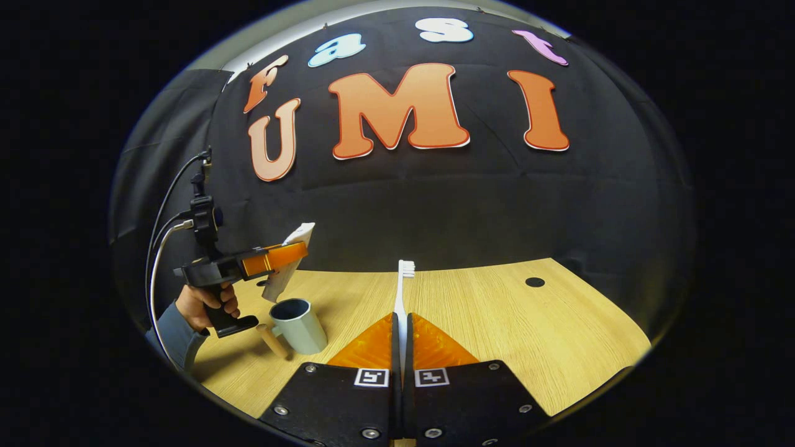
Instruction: Put the toothbrush and toothpaste on the desktop into the cup, then pick up the cup and place it on the coaster on the desktop.
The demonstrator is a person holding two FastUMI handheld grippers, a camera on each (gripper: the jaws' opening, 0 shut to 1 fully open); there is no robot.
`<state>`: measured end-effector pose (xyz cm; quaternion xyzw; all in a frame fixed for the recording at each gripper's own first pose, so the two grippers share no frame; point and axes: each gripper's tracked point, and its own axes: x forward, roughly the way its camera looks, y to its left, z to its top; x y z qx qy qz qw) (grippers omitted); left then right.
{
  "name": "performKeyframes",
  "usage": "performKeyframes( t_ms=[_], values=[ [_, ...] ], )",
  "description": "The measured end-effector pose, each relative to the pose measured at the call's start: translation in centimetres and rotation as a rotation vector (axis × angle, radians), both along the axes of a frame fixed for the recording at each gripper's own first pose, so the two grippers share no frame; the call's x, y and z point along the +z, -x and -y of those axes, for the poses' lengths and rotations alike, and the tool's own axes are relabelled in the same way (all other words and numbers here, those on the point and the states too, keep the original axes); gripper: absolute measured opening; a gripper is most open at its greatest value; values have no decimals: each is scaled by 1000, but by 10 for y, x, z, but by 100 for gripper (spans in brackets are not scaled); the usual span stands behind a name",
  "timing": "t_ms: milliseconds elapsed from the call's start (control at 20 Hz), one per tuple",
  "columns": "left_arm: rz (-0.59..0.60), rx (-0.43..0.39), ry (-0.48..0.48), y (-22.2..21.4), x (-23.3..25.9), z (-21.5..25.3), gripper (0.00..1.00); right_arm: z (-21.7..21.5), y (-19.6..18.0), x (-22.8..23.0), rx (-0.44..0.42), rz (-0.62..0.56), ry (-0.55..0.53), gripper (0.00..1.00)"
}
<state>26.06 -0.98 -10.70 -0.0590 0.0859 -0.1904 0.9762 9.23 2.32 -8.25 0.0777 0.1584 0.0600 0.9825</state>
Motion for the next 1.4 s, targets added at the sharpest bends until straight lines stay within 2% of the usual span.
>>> performKeyframes(
  t_ms=[150,550,800,850,1000,1100,1250,1400],
  values=[
    [-19,-23,-6,-4,-13,2,12,-3,-1,3,0,4,7,1],
    [-93,-112,62,-3,-55,18,13,-9,-2,10,7,24,-7,1],
    [-100,-110,11,17,-57,9,22,-19,-5,15,19,32,-4,1],
    [-111,-108,-3,25,-61,5,32,-23,-6,17,25,38,-4,1],
    [-112,-104,-24,37,-61,0,54,-38,-6,25,51,50,-11,1],
    [-106,-98,-32,47,-55,-6,54,-48,-5,30,66,62,-13,1],
    [-88,-78,-6,63,-41,-14,76,-62,-6,38,96,84,-29,1],
    [-67,-31,13,79,-28,-26,76,-76,-15,50,117,122,-71,1]
  ],
)
